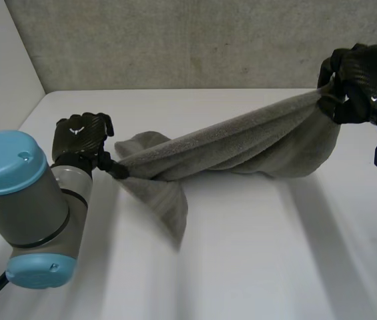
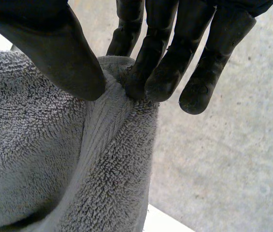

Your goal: Fold the towel.

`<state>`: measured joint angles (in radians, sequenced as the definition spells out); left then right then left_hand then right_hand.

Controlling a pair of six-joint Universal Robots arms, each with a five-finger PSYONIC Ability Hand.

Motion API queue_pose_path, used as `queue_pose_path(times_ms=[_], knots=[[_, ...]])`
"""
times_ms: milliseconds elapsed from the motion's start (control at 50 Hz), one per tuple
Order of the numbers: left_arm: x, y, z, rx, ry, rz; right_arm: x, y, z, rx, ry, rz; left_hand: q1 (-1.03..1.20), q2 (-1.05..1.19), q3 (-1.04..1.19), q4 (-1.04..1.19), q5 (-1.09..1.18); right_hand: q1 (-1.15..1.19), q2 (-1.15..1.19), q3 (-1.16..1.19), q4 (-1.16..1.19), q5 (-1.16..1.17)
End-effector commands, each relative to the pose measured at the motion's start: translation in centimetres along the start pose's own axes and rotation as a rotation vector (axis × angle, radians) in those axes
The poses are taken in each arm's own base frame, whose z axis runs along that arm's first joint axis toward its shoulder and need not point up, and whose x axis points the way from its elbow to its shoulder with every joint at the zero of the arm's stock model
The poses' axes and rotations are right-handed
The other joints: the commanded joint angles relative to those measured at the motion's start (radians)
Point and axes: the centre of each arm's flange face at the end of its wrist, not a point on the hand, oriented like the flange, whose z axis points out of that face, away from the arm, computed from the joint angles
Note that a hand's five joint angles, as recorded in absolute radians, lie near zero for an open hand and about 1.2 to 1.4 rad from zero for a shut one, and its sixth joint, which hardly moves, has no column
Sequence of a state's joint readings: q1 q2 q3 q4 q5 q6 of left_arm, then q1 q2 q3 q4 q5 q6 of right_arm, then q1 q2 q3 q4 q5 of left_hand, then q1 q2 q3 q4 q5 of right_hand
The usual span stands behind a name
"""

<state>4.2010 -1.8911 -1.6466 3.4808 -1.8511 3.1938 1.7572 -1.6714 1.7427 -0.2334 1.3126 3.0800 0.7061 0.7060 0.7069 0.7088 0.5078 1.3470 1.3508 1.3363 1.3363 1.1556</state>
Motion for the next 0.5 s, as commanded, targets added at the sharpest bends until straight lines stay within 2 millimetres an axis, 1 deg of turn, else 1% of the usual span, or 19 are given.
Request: queue_pose_path(times_ms=[20, 40, 60, 100, 120, 160, 180, 200, 220, 260, 300, 320, 340, 360, 380, 420, 440, 480, 500], knots=[[0.0, 0.6, -1.2, -0.043, 0.02, 0.022, -0.3, -1.2, -0.7, 0.021, -0.011, -0.006, 0.009, 0.01, 0.009, 0.007, 0.033, 0.049, 0.045, 0.06, 0.06, 0.066], [0.1, 1.4, -1.5, -0.075, 0.027, 0.044, -0.4, -1.0, -0.8, 0.006, -0.018, -0.002, 0.009, 0.01, 0.009, 0.007, 0.033, 0.049, 0.045, 0.06, 0.06, 0.066], [0.1, 1.4, -1.5, -0.075, 0.027, 0.044, -0.5, -0.7, -1.0, -0.015, -0.024, 0.001, 0.009, 0.01, 0.009, 0.007, 0.033, 0.049, 0.045, 0.06, 0.06, 0.066], [0.1, 3.3, -2.2, -0.146, 0.039, 0.106, -0.5, -0.3, -1.1, -0.037, -0.027, 0.002, 0.009, 0.01, 0.009, 0.007, 0.033, 0.049, 0.045, 0.06, 0.06, 0.066], [0.1, 3.3, -2.2, -0.146, 0.039, 0.106, -0.5, -0.3, -1.1, -0.038, -0.027, 0.002, 0.009, 0.01, 0.009, 0.007, 0.033, 0.049, 0.045, 0.06, 0.06, 0.066], [0.4, 5.8, -2.7, -0.225, 0.057, 0.167, -0.6, 0.4, -1.2, -0.067, -0.033, 0.003, 0.001, 0.001, 0.0, -0.002, 0.024, 0.049, 0.045, 0.06, 0.06, 0.066], [0.4, 5.8, -2.7, -0.225, 0.057, 0.167, -0.6, 0.4, -1.2, -0.067, -0.033, 0.003, 0.001, 0.001, 0.0, -0.002, 0.024, 0.049, 0.045, 0.06, 0.06, 0.066], [0.4, 6.6, -2.8, -0.249, 0.062, 0.182, -0.6, 0.7, -1.0, -0.078, -0.034, 0.004, -0.002, -0.002, -0.003, -0.005, 0.021, 0.049, 0.045, 0.06, 0.06, 0.066], [0.4, 6.6, -2.8, -0.249, 0.062, 0.182, -0.6, 1.0, -0.9, -0.089, -0.034, 0.006, -0.002, -0.002, -0.003, -0.005, 0.021, 0.049, 0.045, 0.06, 0.06, 0.066], [0.4, 7.7, -3.0, -0.283, 0.066, 0.192, -0.6, 1.2, -0.8, -0.096, -0.035, 0.003, 0.006, 0.007, 0.006, 0.004, 0.03, 0.049, 0.045, 0.06, 0.06, 0.066], [0.4, 8.0, -3.1, -0.293, 0.067, 0.194, -0.6, 1.2, -0.7, -0.095, -0.037, -0.002, 0.024, 0.024, 0.023, 0.021, 0.048, 0.049, 0.045, 0.06, 0.06, 0.066], [0.4, 8.1, -3.1, -0.294, 0.066, 0.191, -0.5, 1.2, -0.7, -0.096, -0.037, -0.006, 0.114, 0.114, 0.113, 0.111, 0.138, 0.049, 0.045, 0.06, 0.06, 0.066], [0.4, 8.1, -3.1, -0.294, 0.066, 0.191, -0.5, 1.2, -0.7, -0.096, -0.037, -0.006, 0.115, 0.115, 0.114, 0.112, 0.139, 0.049, 0.045, 0.06, 0.06, 0.066], [0.4, 8.0, -3.0, -0.288, 0.064, 0.181, -0.6, 1.3, -0.6, -0.098, -0.041, -0.012, 0.29, 0.29, 0.289, 0.287, 0.313, 0.049, 0.045, 0.06, 0.06, 0.066], [0.4, 8.0, -3.0, -0.288, 0.064, 0.181, -0.6, 1.6, -0.5, -0.106, -0.042, -0.016, 0.291, 0.291, 0.29, 0.289, 0.315, 0.049, 0.045, 0.06, 0.06, 0.066], [0.6, 7.7, -2.6, -0.266, 0.064, 0.121, -0.6, 1.9, -0.3, -0.116, -0.044, -0.018, 0.688, 0.688, 0.687, 0.685, 0.712, 0.049, 0.045, 0.06, 0.06, 0.066], [0.6, 7.7, -2.6, -0.266, 0.064, 0.12, -0.5, 2.3, 0.0, -0.123, -0.048, -0.019, 0.69, 0.69, 0.689, 0.687, 0.714, 0.049, 0.045, 0.06, 0.06, 0.066], [0.7, 6.5, -1.5, -0.21, 0.077, 0.014, -0.5, 2.4, 0.3, -0.118, -0.049, -0.023, 0.69, 0.69, 0.689, 0.687, 0.714, 0.049, 0.045, 0.06, 0.06, 0.066], [0.7, 6.5, -1.5, -0.21, 0.077, 0.014, -0.5, 2.4, 0.3, -0.118, -0.05, -0.023, 0.69, 0.69, 0.689, 0.687, 0.714, 0.049, 0.045, 0.06, 0.06, 0.066]])
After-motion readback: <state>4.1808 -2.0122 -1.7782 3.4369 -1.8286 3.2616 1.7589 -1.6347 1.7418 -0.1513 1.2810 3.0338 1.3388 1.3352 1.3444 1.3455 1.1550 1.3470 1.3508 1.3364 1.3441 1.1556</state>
